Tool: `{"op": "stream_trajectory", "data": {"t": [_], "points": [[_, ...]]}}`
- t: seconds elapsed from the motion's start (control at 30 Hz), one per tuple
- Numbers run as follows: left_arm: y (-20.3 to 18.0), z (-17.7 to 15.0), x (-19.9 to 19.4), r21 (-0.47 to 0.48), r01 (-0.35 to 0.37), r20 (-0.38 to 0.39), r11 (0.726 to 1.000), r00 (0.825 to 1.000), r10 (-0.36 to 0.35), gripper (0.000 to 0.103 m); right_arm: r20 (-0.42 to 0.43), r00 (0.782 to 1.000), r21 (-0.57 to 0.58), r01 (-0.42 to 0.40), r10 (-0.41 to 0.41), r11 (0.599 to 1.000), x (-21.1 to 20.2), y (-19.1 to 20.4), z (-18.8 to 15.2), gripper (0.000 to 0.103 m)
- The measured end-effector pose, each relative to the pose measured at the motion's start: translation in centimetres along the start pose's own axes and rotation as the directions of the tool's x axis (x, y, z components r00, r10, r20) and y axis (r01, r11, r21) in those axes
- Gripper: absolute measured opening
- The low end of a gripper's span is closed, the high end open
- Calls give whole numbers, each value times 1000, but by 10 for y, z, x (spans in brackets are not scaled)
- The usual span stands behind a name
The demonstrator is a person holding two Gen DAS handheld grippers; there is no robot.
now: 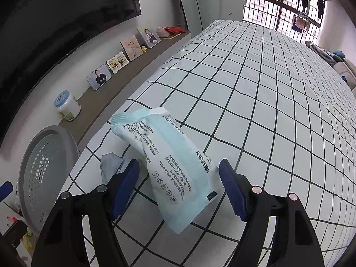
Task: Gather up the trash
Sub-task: 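Grasp the light-blue wipes pack with the right gripper while the left grasps the grey sock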
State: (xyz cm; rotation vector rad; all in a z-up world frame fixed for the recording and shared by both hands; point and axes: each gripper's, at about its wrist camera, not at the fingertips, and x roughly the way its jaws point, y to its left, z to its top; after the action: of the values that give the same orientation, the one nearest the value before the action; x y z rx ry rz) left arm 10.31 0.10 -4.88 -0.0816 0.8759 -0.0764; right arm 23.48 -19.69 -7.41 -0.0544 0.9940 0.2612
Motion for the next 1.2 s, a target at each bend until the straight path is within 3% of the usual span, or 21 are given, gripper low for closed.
{"op": "stream_trajectory", "data": {"t": [0.17,0.53,0.9,1.2], "points": [[-4,1,1,6,0,0,1000,1000,0,91,25,1000,23,-16,16,1000,-3,0,-6,62],[-24,10,12,13,0,2,1000,1000,0,91,64,998,96,5,-11,995,-33,-14,-32,61],[-61,30,47,17,5,-43,1000,999,-4,91,110,990,140,78,-94,987,-69,-41,-64,61],[-87,45,79,68,-36,-70,997,997,41,91,133,986,203,69,-97,977,-84,-74,-71,61]]}}
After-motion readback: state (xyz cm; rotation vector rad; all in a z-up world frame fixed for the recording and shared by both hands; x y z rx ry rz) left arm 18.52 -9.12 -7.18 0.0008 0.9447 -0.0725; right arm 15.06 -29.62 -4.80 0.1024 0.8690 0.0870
